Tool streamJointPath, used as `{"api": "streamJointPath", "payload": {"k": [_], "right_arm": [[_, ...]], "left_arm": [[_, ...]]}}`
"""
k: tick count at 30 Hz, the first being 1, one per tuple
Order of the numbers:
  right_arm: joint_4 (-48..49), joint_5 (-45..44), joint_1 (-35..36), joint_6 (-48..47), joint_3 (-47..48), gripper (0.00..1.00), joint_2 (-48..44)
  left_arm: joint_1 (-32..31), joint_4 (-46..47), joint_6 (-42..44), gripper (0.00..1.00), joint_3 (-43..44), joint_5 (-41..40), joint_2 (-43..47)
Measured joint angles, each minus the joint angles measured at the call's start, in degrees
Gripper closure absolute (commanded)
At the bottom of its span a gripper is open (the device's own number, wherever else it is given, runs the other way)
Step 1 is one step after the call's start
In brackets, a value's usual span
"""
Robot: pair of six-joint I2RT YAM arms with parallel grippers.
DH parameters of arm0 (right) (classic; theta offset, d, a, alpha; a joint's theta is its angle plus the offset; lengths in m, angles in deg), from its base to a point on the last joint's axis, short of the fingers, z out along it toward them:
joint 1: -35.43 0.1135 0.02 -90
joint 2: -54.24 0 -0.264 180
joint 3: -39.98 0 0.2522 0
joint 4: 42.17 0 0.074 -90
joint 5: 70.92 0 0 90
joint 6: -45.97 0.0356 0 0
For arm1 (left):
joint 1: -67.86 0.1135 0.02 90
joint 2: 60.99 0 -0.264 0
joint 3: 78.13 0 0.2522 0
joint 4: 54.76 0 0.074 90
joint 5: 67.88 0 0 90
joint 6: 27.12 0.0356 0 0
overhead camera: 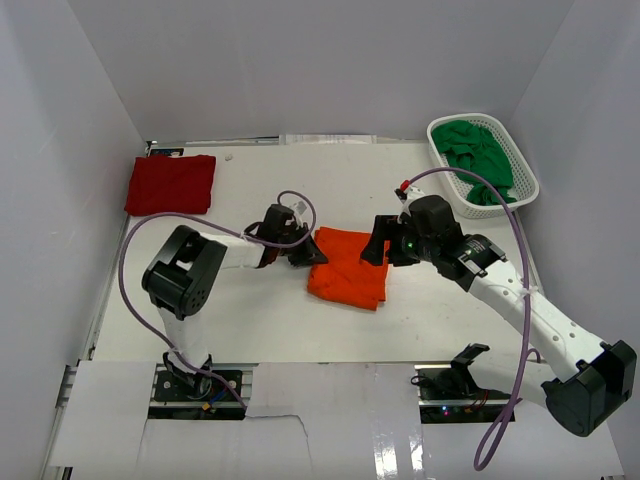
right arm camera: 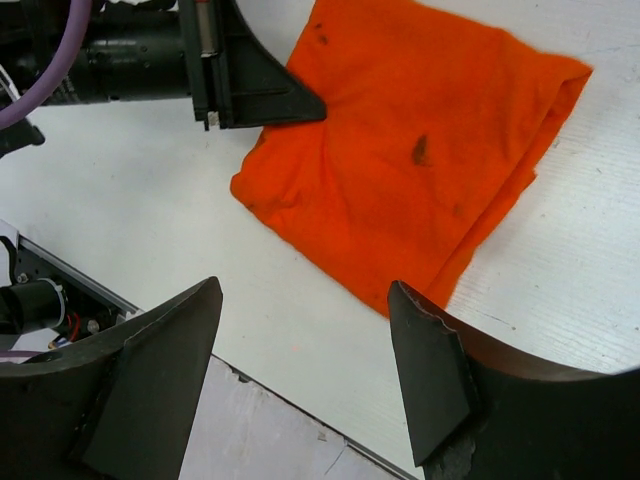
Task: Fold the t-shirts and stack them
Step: Put the neatly folded tshirt into the corner of the board with the left arm
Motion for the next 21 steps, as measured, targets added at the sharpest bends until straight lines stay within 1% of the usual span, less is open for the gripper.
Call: {"api": "streamJointPath", "payload": {"k": [3, 5, 8, 9, 12, 15, 18, 21], "right_arm": [[-0.02, 0.15, -0.20, -0.04, 0.00, 0.26, -0.07], [0.00, 0.15, -0.24, -0.15, 0.00, 0.27, -0.15], [-0.02, 0.20, -0.37, -0.74, 0.00, 0.27, -0.13], [0.00, 0.31, -0.44, -0.92, 0.02, 0.27, -0.13], [0.07, 0.68, -0.52, -1.16, 0.02, 0.27, -0.09], [0.17, 1.31, -0.57, -1.16, 0.02, 0.27, -0.09], [0.35, 1.92, -0.57, -1.14, 0.02, 0.27, -0.09], [0.50, 2.71, -0.55, -1.14, 0.02, 0.27, -0.09]], "left_arm": [[-0.02, -2.10, 0.83, 1.00, 5.14, -0.52, -2.71], [0.37, -9.09, 2.99, 1.00, 10.97, -3.78, -4.00], [2.45, -22.01, 7.48, 1.00, 24.46, -10.95, -7.72], [3.50, -25.07, 8.96, 1.00, 28.87, -13.03, -8.83], [8.17, -33.11, 13.73, 1.00, 41.24, -18.10, -10.95], [14.84, -37.24, 19.17, 1.00, 50.82, -21.35, -12.57], [21.40, -38.97, 24.11, 1.00, 60.04, -21.35, -17.25], [26.88, -39.87, 27.93, 1.00, 66.42, -20.46, -22.88]]}}
